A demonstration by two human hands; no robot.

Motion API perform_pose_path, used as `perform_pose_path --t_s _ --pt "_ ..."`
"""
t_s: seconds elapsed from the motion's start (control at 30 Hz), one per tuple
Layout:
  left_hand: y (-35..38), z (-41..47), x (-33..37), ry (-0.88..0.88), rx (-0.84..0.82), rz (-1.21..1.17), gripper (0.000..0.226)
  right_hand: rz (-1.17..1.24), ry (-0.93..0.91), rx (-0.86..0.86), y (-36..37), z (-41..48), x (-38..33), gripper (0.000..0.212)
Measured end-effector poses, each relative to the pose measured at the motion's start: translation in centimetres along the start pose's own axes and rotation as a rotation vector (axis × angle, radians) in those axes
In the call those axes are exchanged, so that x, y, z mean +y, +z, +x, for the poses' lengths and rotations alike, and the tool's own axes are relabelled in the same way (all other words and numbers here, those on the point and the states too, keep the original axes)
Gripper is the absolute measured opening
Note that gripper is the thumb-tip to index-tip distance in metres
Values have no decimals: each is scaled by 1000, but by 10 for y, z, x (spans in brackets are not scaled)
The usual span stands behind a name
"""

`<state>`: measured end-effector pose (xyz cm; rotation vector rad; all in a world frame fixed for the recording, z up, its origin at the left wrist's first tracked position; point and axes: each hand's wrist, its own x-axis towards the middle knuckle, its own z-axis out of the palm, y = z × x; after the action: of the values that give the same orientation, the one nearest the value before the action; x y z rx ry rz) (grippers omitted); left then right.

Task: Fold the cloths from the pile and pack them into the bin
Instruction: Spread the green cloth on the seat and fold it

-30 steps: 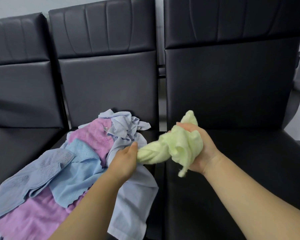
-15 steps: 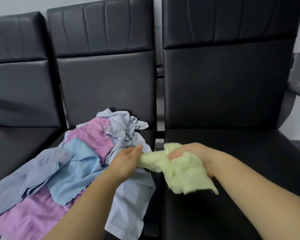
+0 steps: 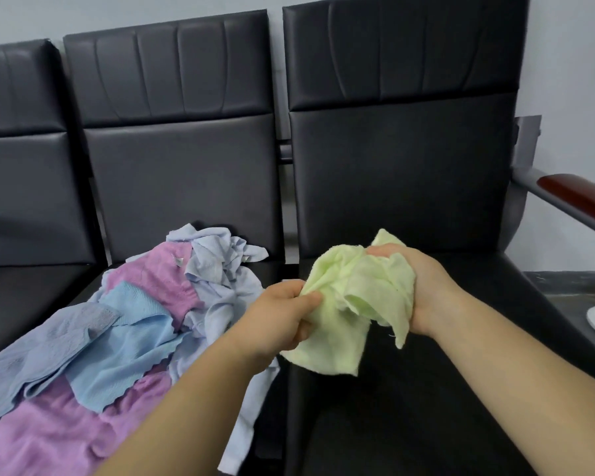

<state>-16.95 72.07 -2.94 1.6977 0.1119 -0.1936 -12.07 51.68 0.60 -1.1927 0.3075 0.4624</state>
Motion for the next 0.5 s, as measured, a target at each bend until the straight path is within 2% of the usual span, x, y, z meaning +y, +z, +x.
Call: perform_pose_path --t_s 0.1,0.2,0.3,0.4,0.43,0.5 --pt "23 1 8 -44 -67 -180 4 4 -20 64 -23 -8 -10 32" --pt "45 2 9 -80 -32 -177 23 -126 -62 225 -48 -7 -9 37" --pt "60 2 -2 -39 -15 38 44 -482 -31 391 -76 2 8 66" --pt "71 -1 -15 1 -64 251 46 -996 -34 482 -103 2 24 84" --pt "73 -1 -19 12 -73 324 46 -1125 -83 499 -106 -4 22 80" --pt "80 -2 -24 37 -95 417 44 -1214 -246 466 -109 -14 19 51"
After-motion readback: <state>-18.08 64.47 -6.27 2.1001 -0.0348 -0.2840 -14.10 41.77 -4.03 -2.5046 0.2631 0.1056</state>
